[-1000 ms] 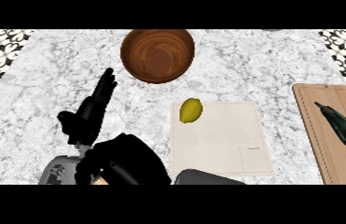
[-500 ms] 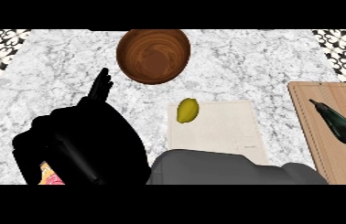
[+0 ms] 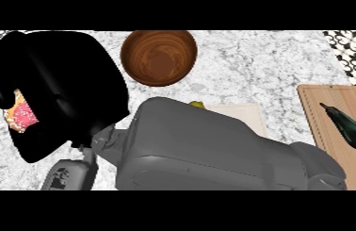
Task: Pick the cupcake from the placemat and place it in the bowl
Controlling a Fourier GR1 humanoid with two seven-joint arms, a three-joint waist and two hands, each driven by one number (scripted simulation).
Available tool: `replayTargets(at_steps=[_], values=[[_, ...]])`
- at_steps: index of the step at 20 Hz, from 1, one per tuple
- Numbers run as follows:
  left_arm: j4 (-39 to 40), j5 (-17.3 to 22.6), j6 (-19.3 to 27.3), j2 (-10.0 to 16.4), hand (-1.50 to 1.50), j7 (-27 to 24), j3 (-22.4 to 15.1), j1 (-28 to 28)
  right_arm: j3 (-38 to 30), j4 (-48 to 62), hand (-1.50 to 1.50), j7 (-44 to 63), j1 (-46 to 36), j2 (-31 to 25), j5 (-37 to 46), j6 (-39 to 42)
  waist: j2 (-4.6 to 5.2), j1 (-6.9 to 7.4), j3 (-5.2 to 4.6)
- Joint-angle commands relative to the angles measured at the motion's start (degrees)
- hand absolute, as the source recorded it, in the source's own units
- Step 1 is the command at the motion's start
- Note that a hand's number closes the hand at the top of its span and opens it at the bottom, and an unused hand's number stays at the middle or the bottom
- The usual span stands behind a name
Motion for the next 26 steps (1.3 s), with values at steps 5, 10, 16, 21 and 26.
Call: replayTargets(at_steps=[5,10,16,21,26], values=[[-0.08,-0.61,-0.19,0.39,0.00,0.03,0.34,0.14,-3.63,18.09,1.50,-2.70,-8.94,0.00,2.01,3.72,0.16,0.12,-0.03],[-0.79,0.08,-1.29,0.74,0.00,-0.59,0.54,1.11,-0.80,28.82,1.50,-9.33,-7.96,-0.03,6.30,3.80,0.33,0.38,-0.03],[-2.39,-1.71,0.12,-1.00,0.00,0.38,-1.64,1.55,-2.65,42.77,1.50,-21.20,-4.14,-0.01,7.37,1.08,0.74,1.18,-0.01],[-2.20,-0.90,-0.73,-0.30,0.00,2.46,-0.51,-2.12,-5.98,54.30,1.50,-28.20,-7.25,0.00,7.96,-1.13,1.37,2.62,-0.04],[-1.82,-0.48,-1.49,-1.02,0.00,1.25,-1.18,-0.59,-7.04,60.10,1.50,-34.81,-2.62,0.00,7.27,-2.36,1.39,2.54,-0.01]])
